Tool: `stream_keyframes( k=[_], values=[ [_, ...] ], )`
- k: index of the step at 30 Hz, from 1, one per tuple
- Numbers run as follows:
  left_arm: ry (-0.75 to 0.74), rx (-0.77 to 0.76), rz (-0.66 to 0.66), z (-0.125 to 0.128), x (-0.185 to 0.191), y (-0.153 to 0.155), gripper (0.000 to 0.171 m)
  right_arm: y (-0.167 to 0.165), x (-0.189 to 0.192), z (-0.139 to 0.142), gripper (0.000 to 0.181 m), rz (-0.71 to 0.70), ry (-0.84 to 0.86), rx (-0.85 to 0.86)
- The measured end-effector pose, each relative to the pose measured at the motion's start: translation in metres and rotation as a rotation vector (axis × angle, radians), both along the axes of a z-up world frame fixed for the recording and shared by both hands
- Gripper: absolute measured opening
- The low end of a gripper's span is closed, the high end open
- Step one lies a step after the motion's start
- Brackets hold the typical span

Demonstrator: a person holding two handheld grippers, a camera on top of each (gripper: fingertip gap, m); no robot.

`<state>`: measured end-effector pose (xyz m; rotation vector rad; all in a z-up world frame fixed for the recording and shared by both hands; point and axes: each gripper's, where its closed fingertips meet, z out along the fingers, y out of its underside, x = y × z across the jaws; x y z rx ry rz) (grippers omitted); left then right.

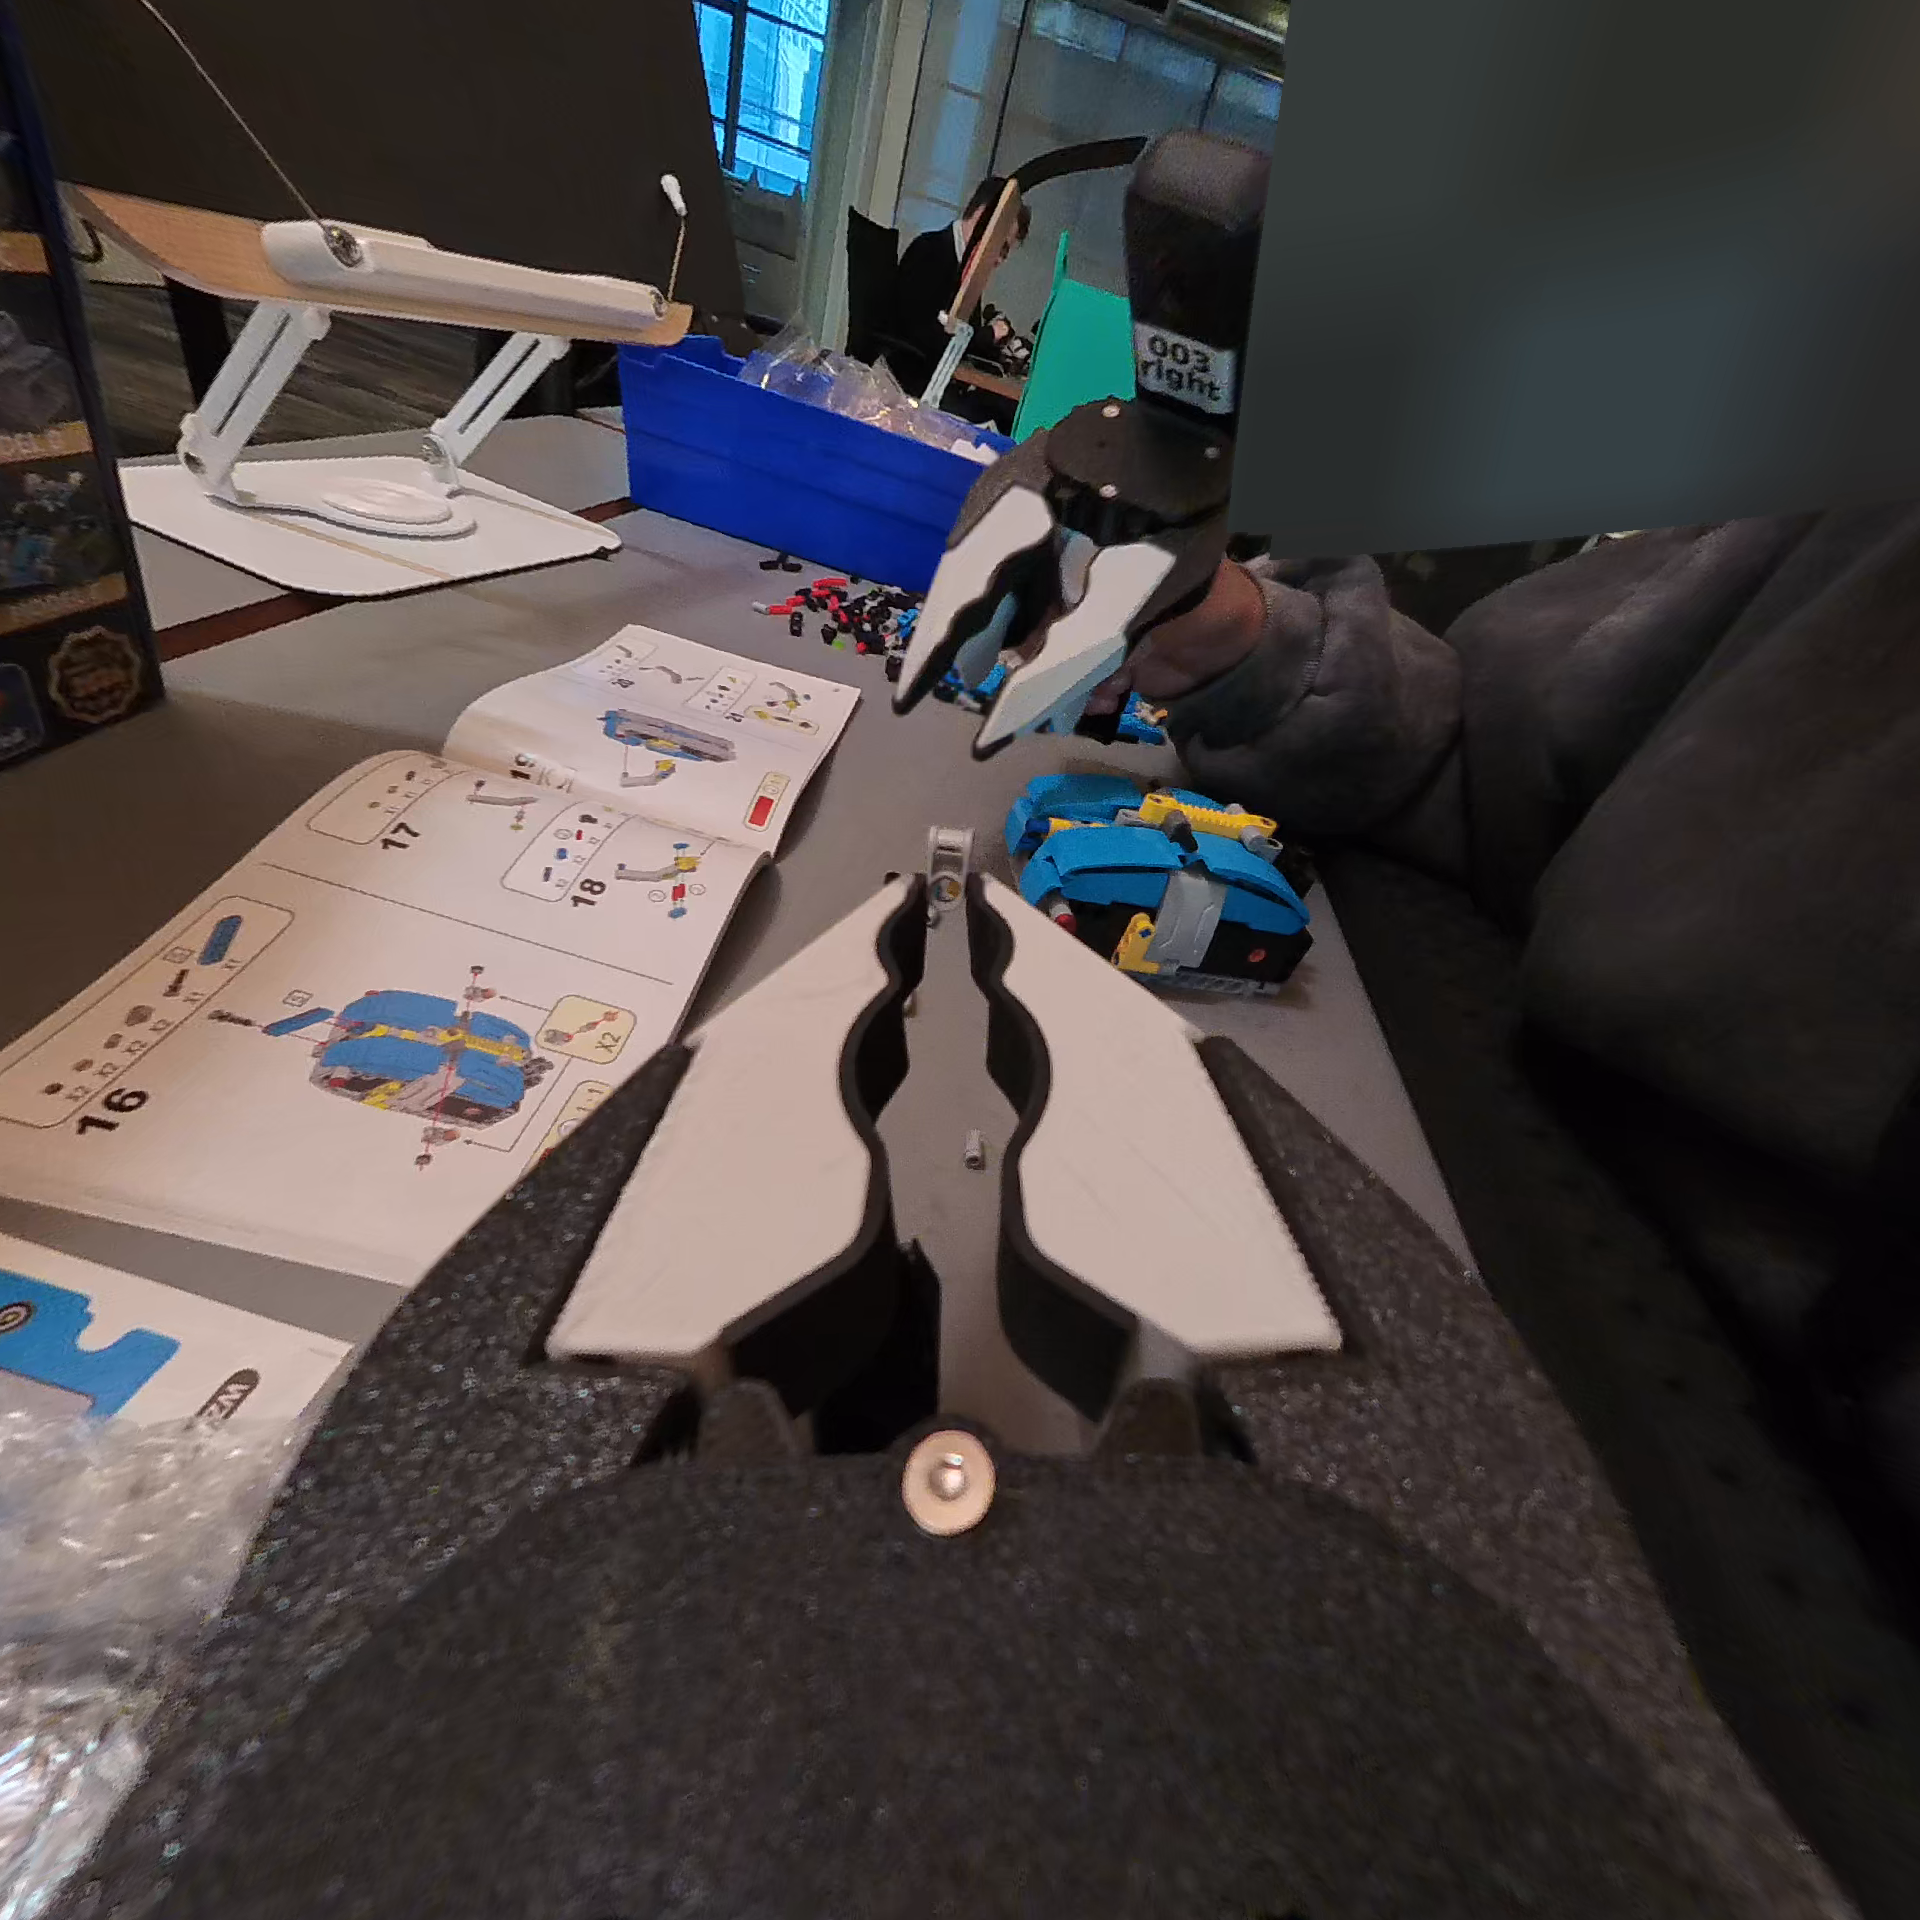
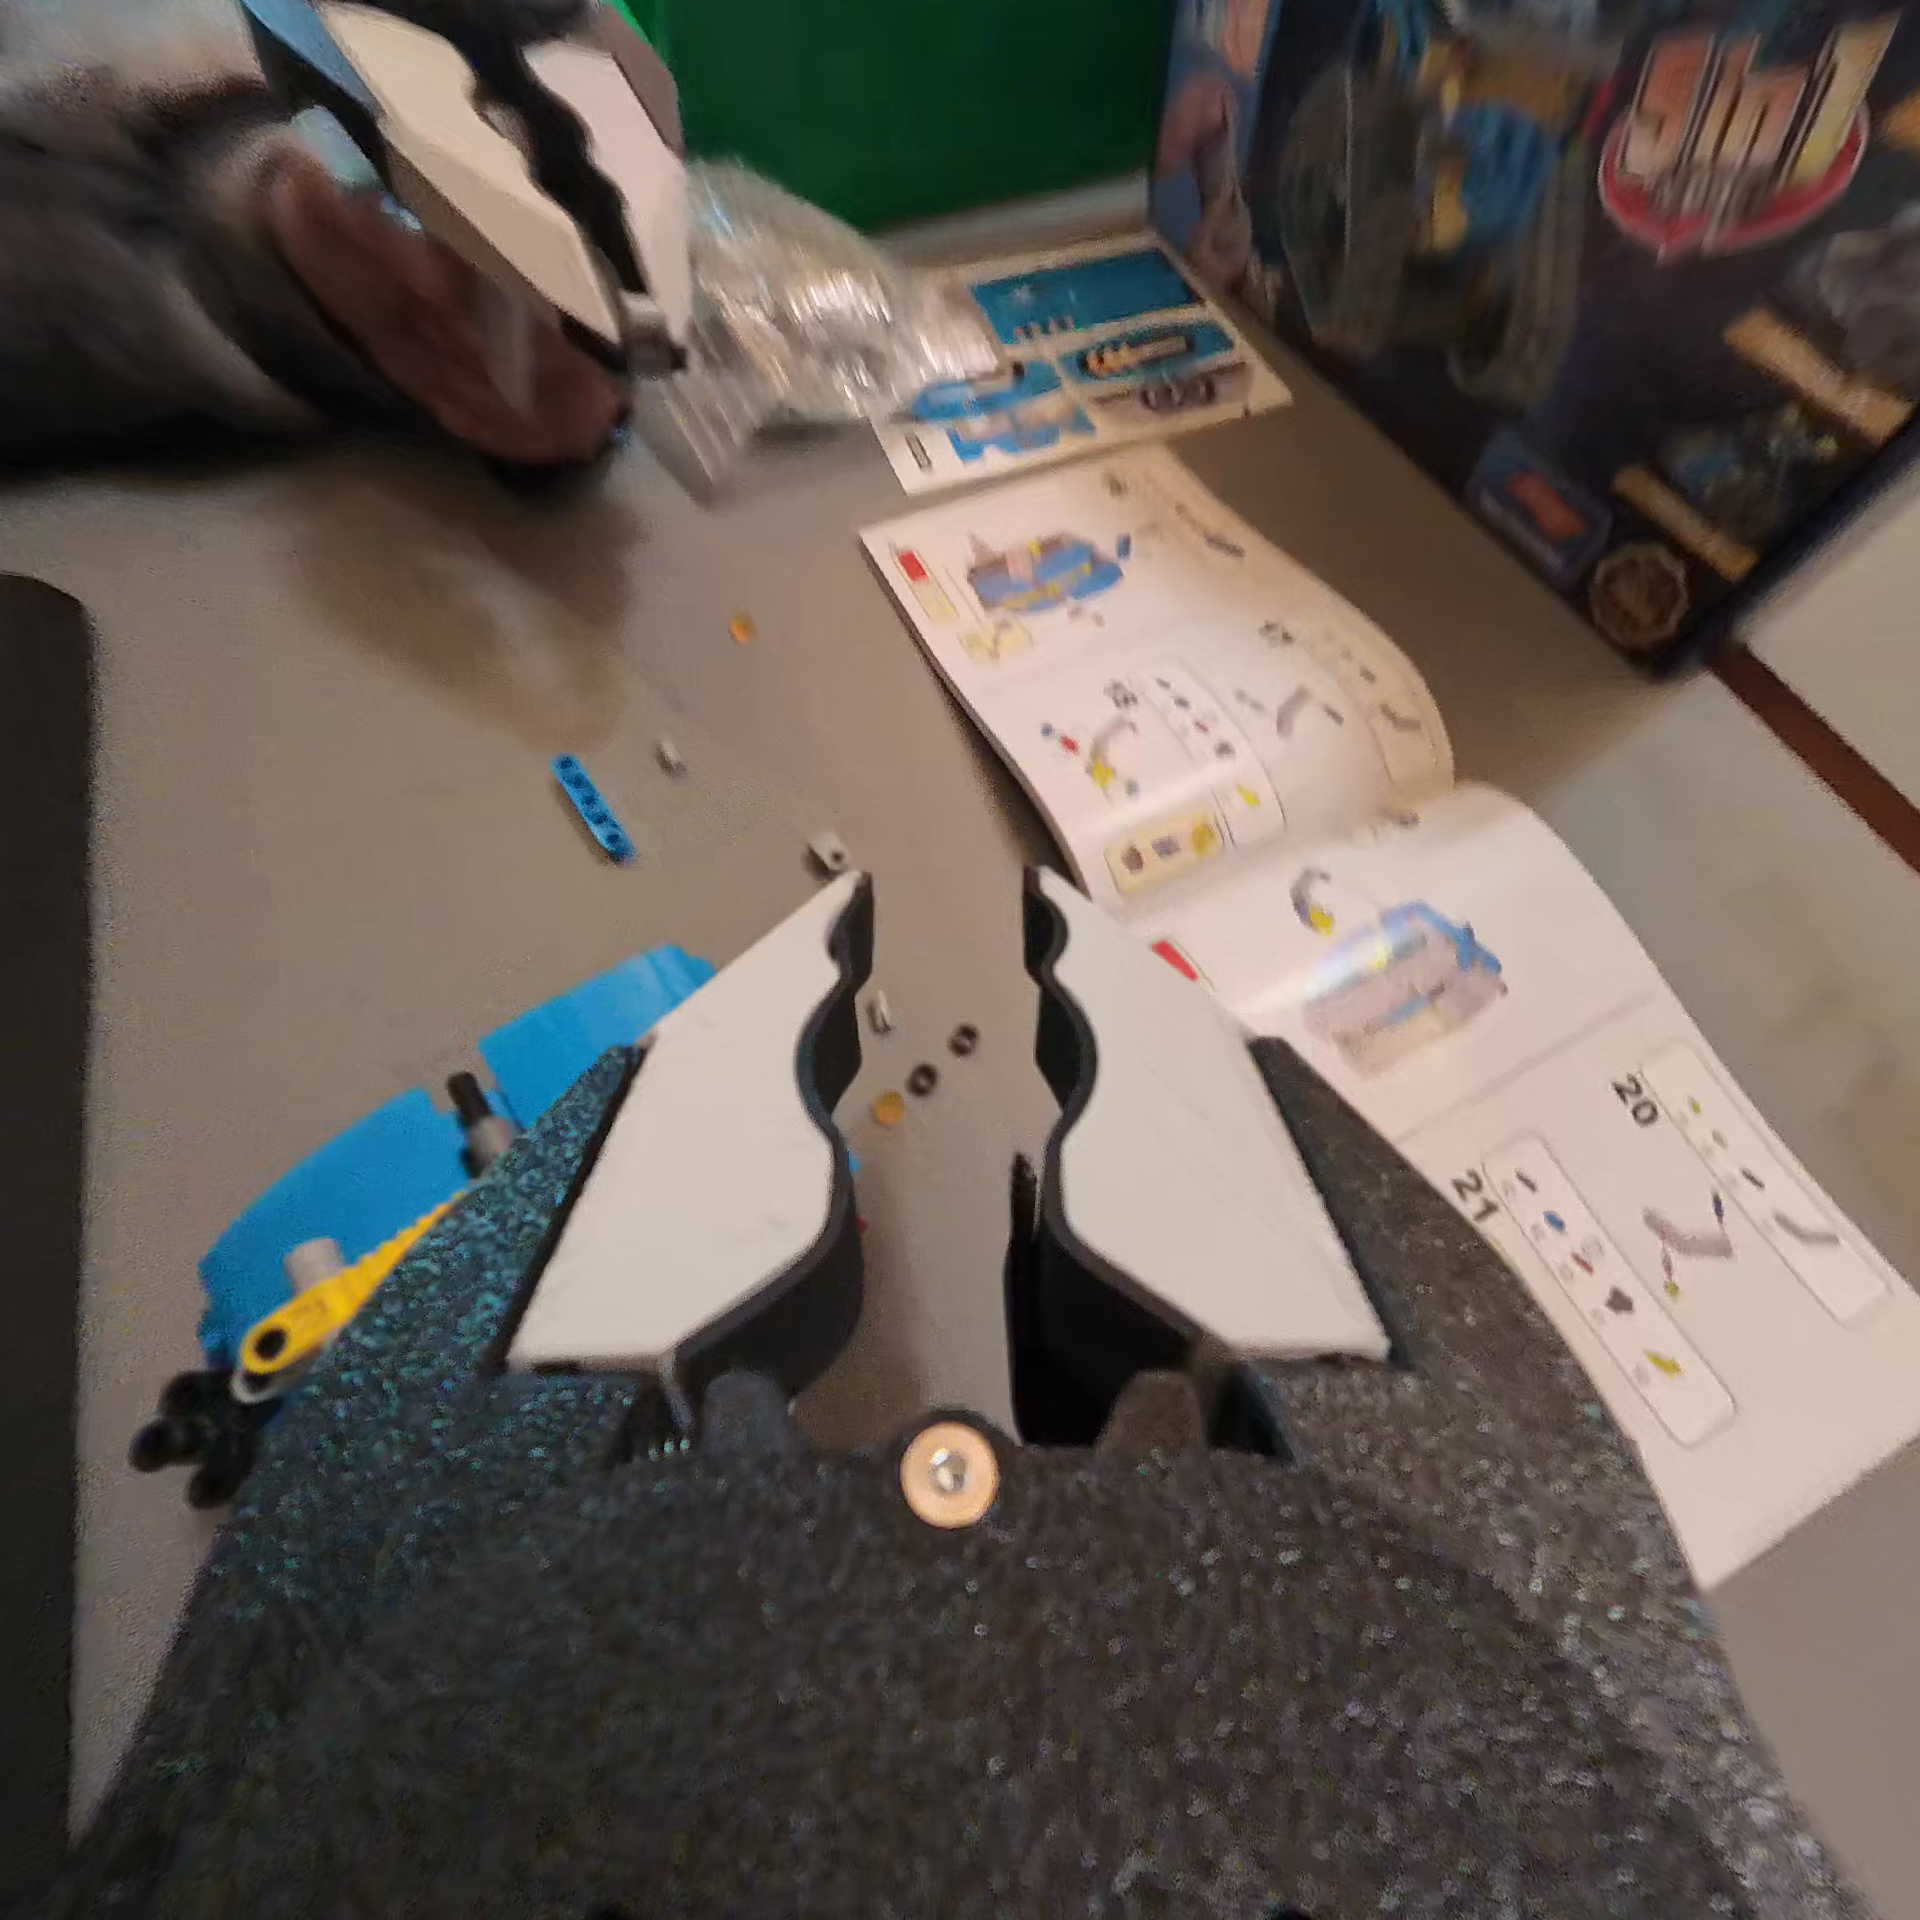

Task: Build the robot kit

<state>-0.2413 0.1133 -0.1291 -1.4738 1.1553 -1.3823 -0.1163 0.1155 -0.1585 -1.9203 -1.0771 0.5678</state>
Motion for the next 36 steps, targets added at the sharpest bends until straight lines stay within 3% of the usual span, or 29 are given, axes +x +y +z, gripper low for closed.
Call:
stream_keyframes(
  k=[7,10,17,20,29,31,33,36],
  values=[
    [0.002,-0.009,-0.003,-0.001,0.001,0.0,0.007,-0.013,0.007,-0.047,0.02,0.123,-0.077,-0.167],
    [0.009,-0.029,-0.01,-0.003,0.002,0.002,0.007,-0.012,-0.003,-0.053,0.014,0.216,-0.124,-0.165],
    [0.025,-0.005,-0.015,-0.005,0.003,-0.001,0.007,-0.016,-0.01,-0.063,0.011,0.423,-0.416,-0.284],
    [0.033,0.009,-0.016,-0.006,0.004,-0.003,0.007,-0.019,-0.005,-0.073,0.01,0.41,-0.544,-0.329],
    [0.047,0.007,-0.016,-0.008,0.005,-0.003,0.007,-0.016,-0.01,-0.075,0.004,0.291,-0.646,-0.334],
    [0.059,0.006,-0.001,-0.01,0.007,0.0,0.007,-0.013,-0.01,-0.074,0.004,0.301,-0.663,-0.27],
    [0.064,0.002,0.022,-0.01,0.009,0.002,0.007,-0.008,-0.029,-0.055,0.004,0.307,-0.535,-0.168],
    [0.017,-0.04,0.0,-0.004,0.018,-0.006,0.007,-0.011,-0.075,0.004,0.004,0.325,-0.157,-0.076]
  ],
)
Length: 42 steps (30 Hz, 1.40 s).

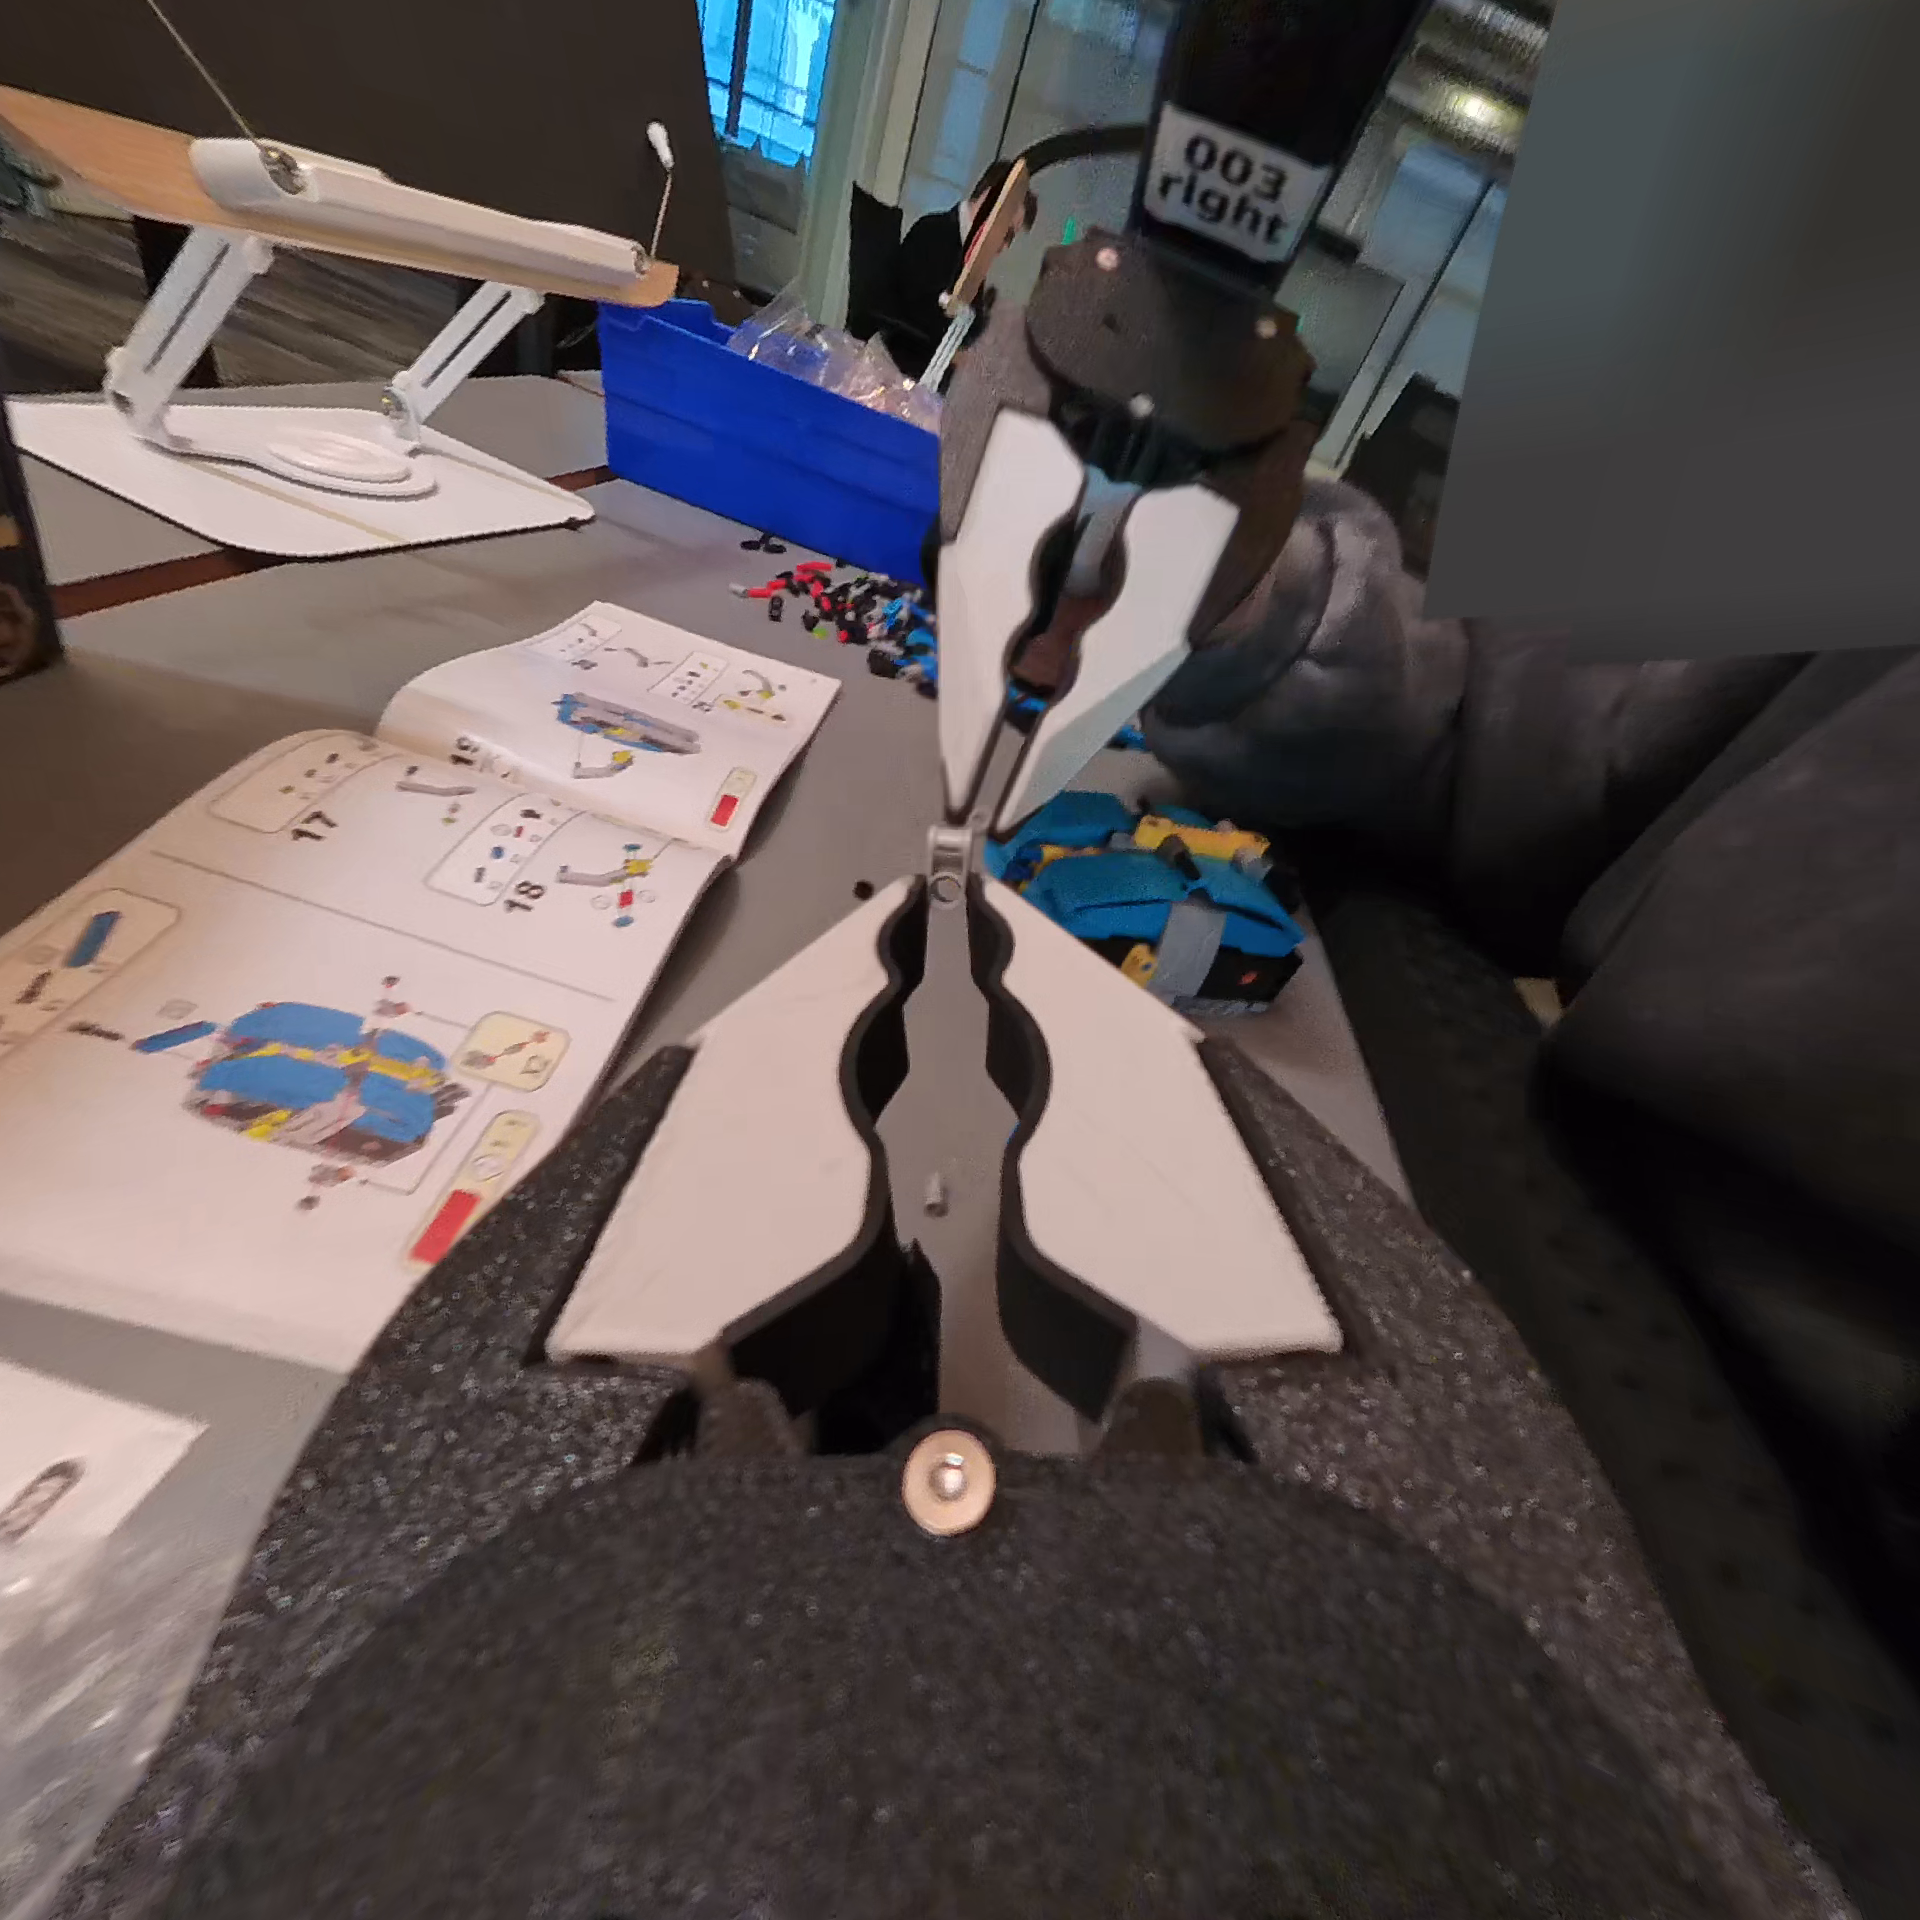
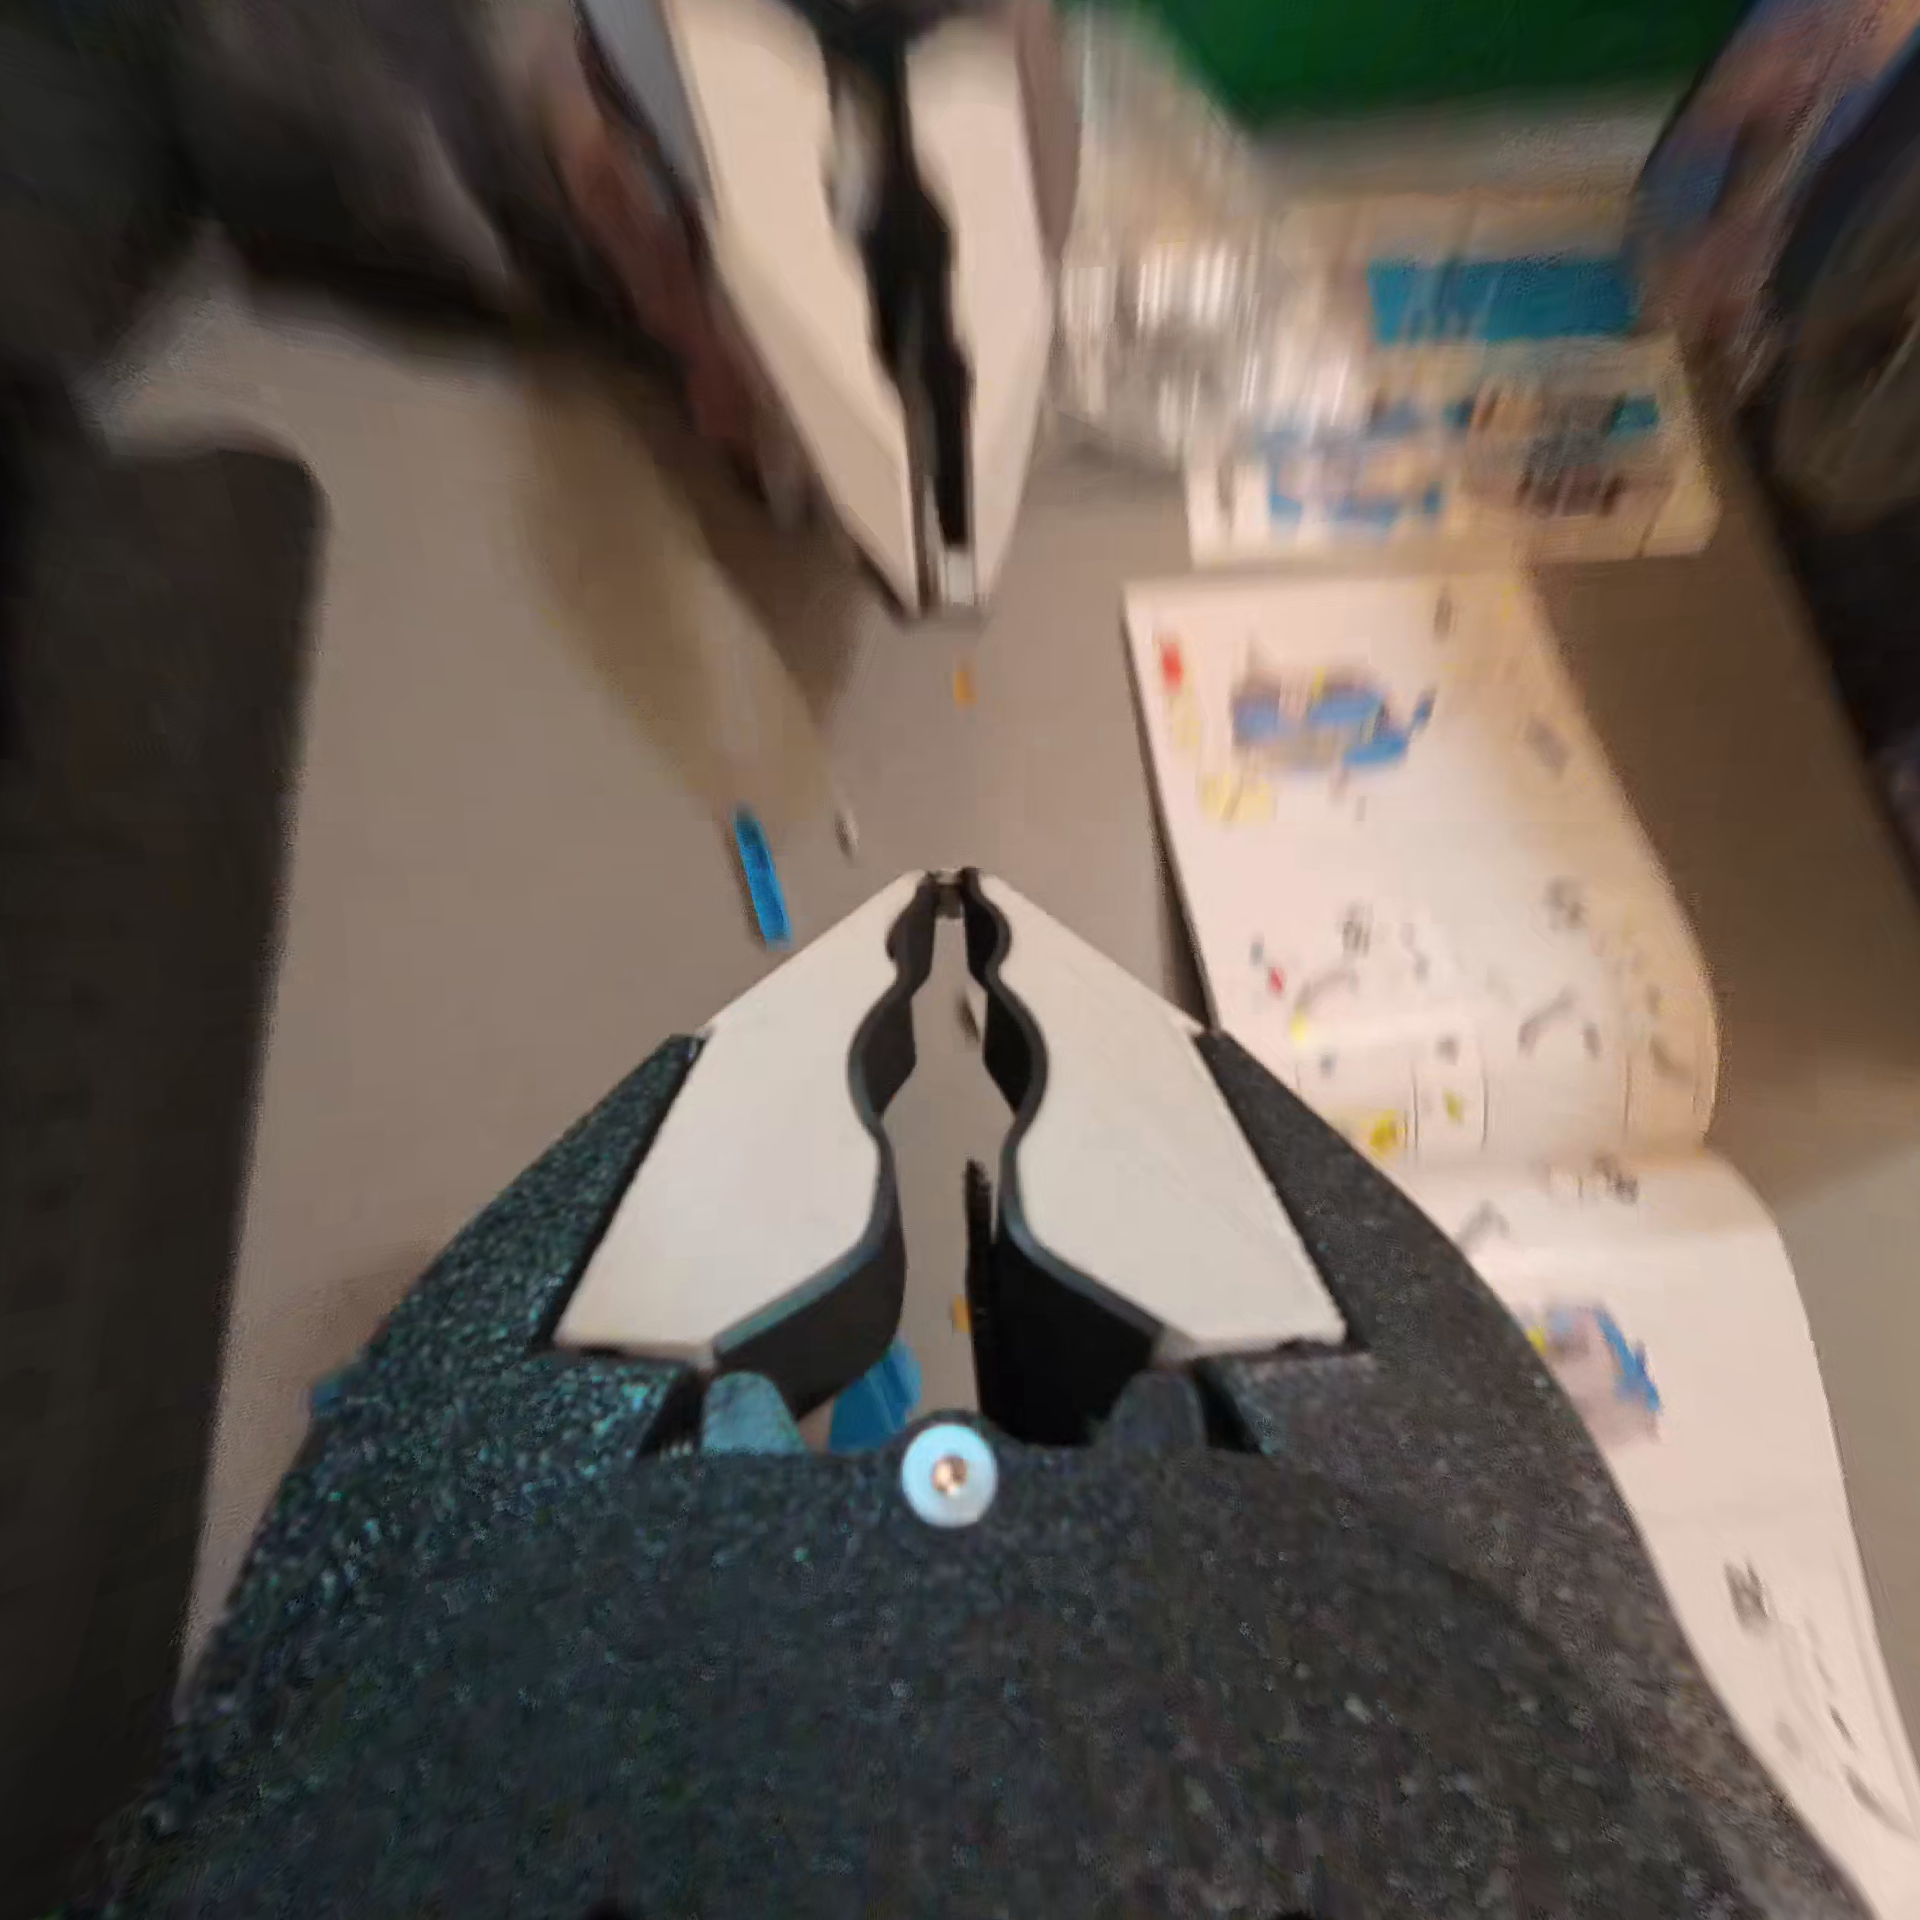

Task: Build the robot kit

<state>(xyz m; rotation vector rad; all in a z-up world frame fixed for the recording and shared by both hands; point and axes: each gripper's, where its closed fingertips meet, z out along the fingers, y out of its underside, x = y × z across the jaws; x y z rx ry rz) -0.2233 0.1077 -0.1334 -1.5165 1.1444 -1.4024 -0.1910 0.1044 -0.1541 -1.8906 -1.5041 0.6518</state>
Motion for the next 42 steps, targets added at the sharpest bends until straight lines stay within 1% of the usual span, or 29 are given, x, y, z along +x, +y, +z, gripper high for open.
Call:
stream_keyframes(
  k=[1,2,4,5,8,11,13,15,18,22,26,30,32,35,37,39,42],
  values=[
    [-0.017,-0.026,-0.003,0.002,0.003,-0.002,0.007,-0.002,-0.011,0.018,0.004,0.002,0.113,0.005],
    [-0.035,-0.046,0.0,0.004,0.006,-0.004,0.007,-0.006,-0.019,0.029,0.004,0.009,0.188,-0.017],
    [-0.079,-0.051,0.004,0.01,0.009,-0.006,0.007,-0.013,-0.027,0.034,0.004,0.006,0.239,-0.096],
    [-0.09,-0.039,0.007,0.012,0.01,-0.007,0.007,-0.012,-0.03,0.034,0.004,-0.012,0.262,-0.108],
    [-0.105,-0.005,0.041,0.015,0.009,-0.005,0.007,-0.007,-0.032,0.034,0.004,-0.072,0.291,-0.092],
    [-0.109,0.052,0.107,0.017,0.006,0.0,0.007,-0.001,-0.03,0.034,0.004,-0.127,0.297,-0.081],
    [-0.105,0.115,0.151,0.019,0.007,0.001,0.007,0.003,-0.032,0.035,0.004,-0.166,0.325,-0.113],
    [-0.102,0.161,0.197,0.02,0.005,0.005,0.007,0.007,-0.034,0.036,0.004,-0.219,0.388,-0.19],
    [-0.103,0.168,0.208,0.02,0.006,0.007,0.007,0.009,-0.034,0.035,0.005,-0.246,0.433,-0.288],
    [-0.098,0.233,0.215,0.021,0.006,0.005,0.007,0.006,-0.034,0.035,0.005,-0.232,0.438,-0.338],
    [-0.107,0.256,0.192,0.022,0.007,0.001,0.007,0.002,-0.033,0.037,0.005,-0.218,0.435,-0.357],
    [-0.099,0.268,0.144,0.02,0.009,-0.006,0.007,-0.005,-0.032,0.034,0.005,-0.187,0.398,-0.374],
    [-0.088,0.299,0.154,0.02,0.01,-0.006,0.007,-0.005,-0.03,0.034,0.004,-0.19,0.381,-0.364],
    [-0.08,0.339,0.182,0.022,0.009,-0.004,0.007,0.0,-0.029,0.037,0.004,-0.231,0.392,-0.369],
    [-0.079,0.34,0.182,0.021,0.01,-0.004,0.007,0.008,-0.026,0.04,0.004,-0.287,0.435,-0.39],
    [-0.072,0.352,0.179,0.019,0.011,-0.005,0.007,0.014,-0.025,0.047,0.004,-0.322,0.514,-0.442],
    [-0.066,0.353,0.169,0.018,0.014,-0.007,0.007,0.011,-0.032,0.055,0.004,-0.302,0.618,-0.534]
  ],
)
